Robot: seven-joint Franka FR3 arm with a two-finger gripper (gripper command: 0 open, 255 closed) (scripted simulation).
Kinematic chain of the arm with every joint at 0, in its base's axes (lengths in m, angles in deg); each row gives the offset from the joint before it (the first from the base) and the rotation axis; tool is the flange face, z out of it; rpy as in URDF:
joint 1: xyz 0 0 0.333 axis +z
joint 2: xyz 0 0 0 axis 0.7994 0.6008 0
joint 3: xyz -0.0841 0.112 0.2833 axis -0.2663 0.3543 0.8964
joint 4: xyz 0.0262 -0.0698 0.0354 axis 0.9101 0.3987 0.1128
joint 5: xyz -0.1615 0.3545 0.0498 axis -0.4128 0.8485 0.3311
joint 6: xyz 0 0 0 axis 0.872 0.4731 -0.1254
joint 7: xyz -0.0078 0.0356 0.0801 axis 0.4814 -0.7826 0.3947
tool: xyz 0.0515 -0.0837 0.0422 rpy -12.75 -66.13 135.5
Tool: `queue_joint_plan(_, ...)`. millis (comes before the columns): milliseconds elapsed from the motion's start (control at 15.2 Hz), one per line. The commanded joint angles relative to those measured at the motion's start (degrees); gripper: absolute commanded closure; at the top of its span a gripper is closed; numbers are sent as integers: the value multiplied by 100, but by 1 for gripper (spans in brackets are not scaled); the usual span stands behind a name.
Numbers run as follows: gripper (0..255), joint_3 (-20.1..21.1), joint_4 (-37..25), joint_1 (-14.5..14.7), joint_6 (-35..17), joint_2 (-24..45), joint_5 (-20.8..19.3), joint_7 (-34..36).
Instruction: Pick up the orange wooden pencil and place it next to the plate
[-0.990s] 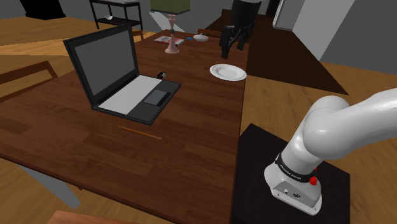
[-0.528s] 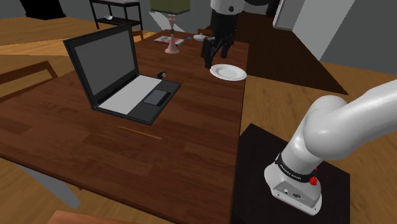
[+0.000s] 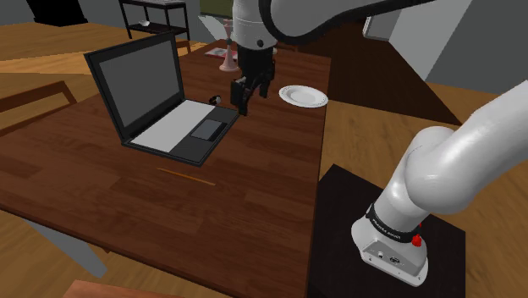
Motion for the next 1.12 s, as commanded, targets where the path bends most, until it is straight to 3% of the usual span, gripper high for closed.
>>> queue_joint_plan(0,0,166,-90,54,-171,338,-68,103)
queue_joint_plan(594,0,852,-920,346,-565,2040,-699,724)
queue_joint_plan(1056,0,1139,-1806,785,-587,3462,-1429,1218)
